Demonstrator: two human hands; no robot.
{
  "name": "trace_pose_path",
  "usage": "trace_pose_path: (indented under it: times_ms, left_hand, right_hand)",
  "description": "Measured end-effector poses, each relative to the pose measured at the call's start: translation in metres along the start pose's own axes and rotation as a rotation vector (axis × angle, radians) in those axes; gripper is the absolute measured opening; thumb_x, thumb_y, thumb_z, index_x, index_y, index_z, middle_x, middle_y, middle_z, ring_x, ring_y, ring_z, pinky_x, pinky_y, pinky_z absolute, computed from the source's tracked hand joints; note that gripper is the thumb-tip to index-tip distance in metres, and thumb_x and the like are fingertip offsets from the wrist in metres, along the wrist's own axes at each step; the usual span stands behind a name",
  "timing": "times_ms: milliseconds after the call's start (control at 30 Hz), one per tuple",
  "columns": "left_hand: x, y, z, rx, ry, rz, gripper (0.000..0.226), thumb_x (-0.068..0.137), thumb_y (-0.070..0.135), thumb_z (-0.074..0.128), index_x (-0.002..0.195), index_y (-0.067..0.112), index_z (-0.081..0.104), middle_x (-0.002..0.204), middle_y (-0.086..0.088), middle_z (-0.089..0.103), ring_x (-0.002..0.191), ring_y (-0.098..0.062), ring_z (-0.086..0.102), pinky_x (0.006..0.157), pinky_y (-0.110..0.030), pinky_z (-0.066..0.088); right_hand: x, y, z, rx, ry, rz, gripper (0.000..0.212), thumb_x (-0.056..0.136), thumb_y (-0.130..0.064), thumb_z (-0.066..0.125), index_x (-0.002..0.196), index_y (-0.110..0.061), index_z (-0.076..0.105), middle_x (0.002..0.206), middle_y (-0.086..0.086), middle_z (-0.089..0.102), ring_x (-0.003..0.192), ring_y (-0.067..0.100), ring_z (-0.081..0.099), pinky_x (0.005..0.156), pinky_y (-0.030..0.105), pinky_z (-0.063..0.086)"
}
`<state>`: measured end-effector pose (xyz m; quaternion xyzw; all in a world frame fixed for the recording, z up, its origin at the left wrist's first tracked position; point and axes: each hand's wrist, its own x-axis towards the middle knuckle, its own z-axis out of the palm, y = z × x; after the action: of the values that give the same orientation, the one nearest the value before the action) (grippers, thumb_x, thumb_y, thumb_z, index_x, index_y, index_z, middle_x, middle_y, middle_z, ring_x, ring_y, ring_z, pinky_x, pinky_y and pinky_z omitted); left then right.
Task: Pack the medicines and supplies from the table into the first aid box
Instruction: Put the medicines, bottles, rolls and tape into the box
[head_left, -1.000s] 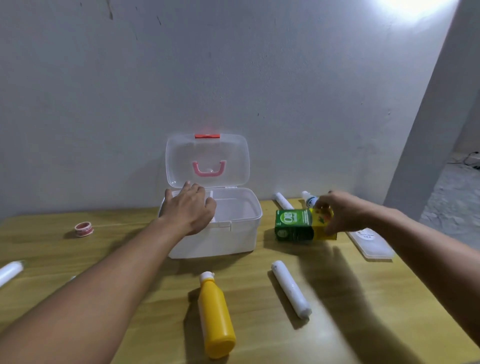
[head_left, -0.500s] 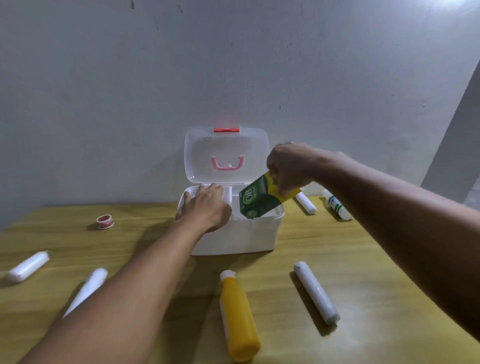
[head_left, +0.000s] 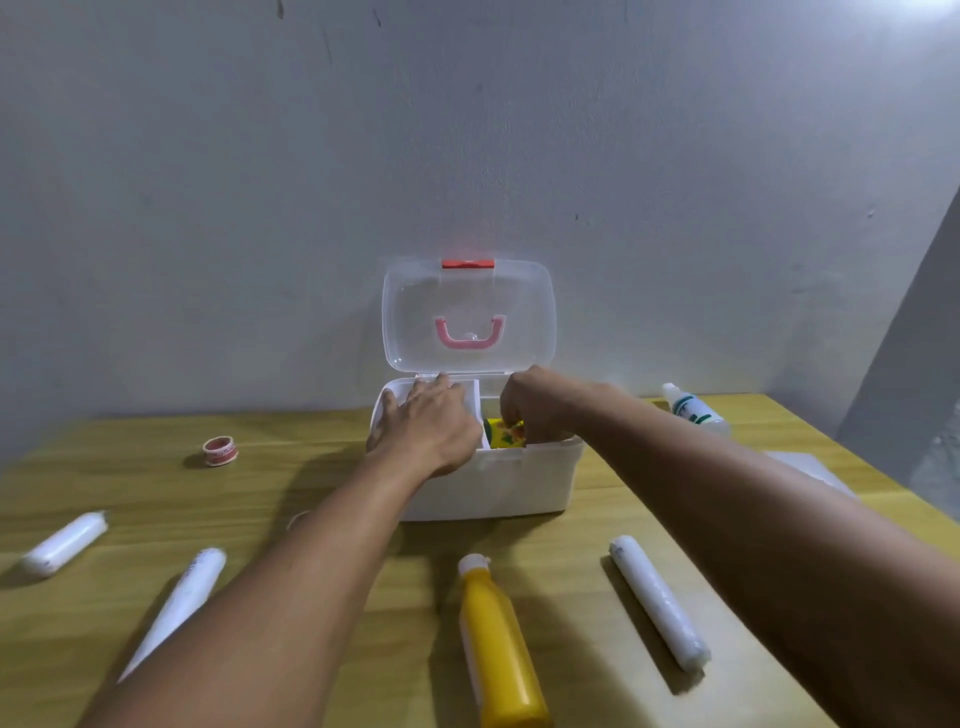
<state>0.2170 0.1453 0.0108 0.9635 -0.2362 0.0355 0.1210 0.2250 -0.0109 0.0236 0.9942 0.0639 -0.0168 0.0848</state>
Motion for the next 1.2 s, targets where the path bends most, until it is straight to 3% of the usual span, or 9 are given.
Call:
trace_pose_path:
  times_ms: [133,200,367,467,633,767,867,1033,1200]
  left_hand:
    - [0.002,-0.001,0.002,0.019,0.008,0.004,0.051,0.093,0.025,0.027,0.14,0.01,0.041,0.158,-0.007,0.027,0.147,-0.026,0.018,0.117,-0.055,0.014]
    - [0.004,-0.002,0.003,0.024,0.062,0.015,0.042,0.092,0.027,0.028,0.125,0.011,0.05,0.146,-0.008,0.043,0.138,-0.027,0.033,0.112,-0.054,0.024]
    - [0.002,0.011,-0.002,0.102,0.283,0.08,0.023,0.093,0.024,0.035,0.09,0.012,0.055,0.108,-0.008,0.062,0.112,-0.028,0.052,0.097,-0.046,0.038]
    - [-0.005,0.039,-0.004,-0.023,0.374,0.186,0.014,0.09,0.021,0.042,0.079,0.013,0.047,0.102,-0.01,0.063,0.102,-0.031,0.055,0.091,-0.041,0.04]
    - [-0.017,0.102,0.012,0.027,0.317,0.415,0.033,0.089,0.025,0.041,0.114,0.009,0.057,0.127,-0.01,0.057,0.126,-0.027,0.046,0.108,-0.042,0.032]
    - [-0.019,0.128,0.034,0.121,0.176,0.362,0.06,0.093,0.03,0.04,0.146,0.003,0.029,0.158,-0.012,0.025,0.148,-0.025,0.015,0.121,-0.04,0.011]
    - [-0.017,0.13,0.045,0.166,0.081,0.288,0.068,0.095,0.035,0.036,0.15,0.0,0.016,0.161,-0.015,0.014,0.15,-0.026,0.007,0.121,-0.038,0.006]
    - [-0.02,0.13,0.042,0.123,0.084,0.307,0.068,0.095,0.038,0.036,0.15,0.003,0.018,0.161,-0.012,0.014,0.15,-0.024,0.006,0.121,-0.041,0.007]
    - [-0.013,0.103,0.016,-0.085,0.192,0.231,0.048,0.093,0.033,0.034,0.13,0.007,0.045,0.149,-0.011,0.041,0.143,-0.026,0.028,0.115,-0.049,0.021]
  right_hand:
    - [-0.014,0.001,-0.007,0.136,0.082,0.015,0.038,0.076,-0.02,0.078,0.11,-0.006,0.07,0.111,0.011,0.07,0.096,0.027,0.065,0.087,0.036,0.055]
    - [-0.031,0.01,-0.017,0.327,0.189,0.058,0.052,0.068,-0.023,0.086,0.115,-0.006,0.068,0.113,0.008,0.069,0.099,0.025,0.065,0.09,0.036,0.054]
    - [-0.085,0.065,-0.029,0.474,0.506,0.229,0.019,0.072,-0.014,0.079,0.089,-0.008,0.075,0.092,0.007,0.076,0.085,0.021,0.07,0.076,0.026,0.054]
    - [-0.116,0.108,-0.011,0.332,0.379,0.409,0.016,0.076,-0.017,0.074,0.088,-0.005,0.076,0.09,0.01,0.075,0.084,0.028,0.069,0.075,0.034,0.057]
    - [-0.164,0.155,0.032,0.228,0.086,0.794,0.033,0.074,-0.042,0.074,0.07,-0.011,0.062,0.075,0.006,0.066,0.072,0.027,0.062,0.063,0.031,0.052]
    - [-0.192,0.162,0.058,0.232,-0.019,0.912,0.051,0.068,-0.062,0.072,0.065,-0.016,0.05,0.081,0.003,0.059,0.078,0.025,0.059,0.066,0.031,0.049]
    - [-0.2,0.164,0.069,0.279,-0.015,0.904,0.047,0.057,-0.052,0.082,0.081,-0.016,0.062,0.091,0.005,0.064,0.082,0.026,0.06,0.064,0.031,0.049]
    - [-0.201,0.149,0.055,0.358,0.117,0.839,0.041,0.063,-0.033,0.082,0.097,-0.015,0.067,0.095,0.009,0.066,0.082,0.027,0.064,0.073,0.041,0.059]
    - [-0.178,0.118,0.003,0.497,0.296,0.561,0.043,0.067,-0.023,0.084,0.107,-0.025,0.068,0.113,0.01,0.065,0.097,0.027,0.062,0.081,0.042,0.056]
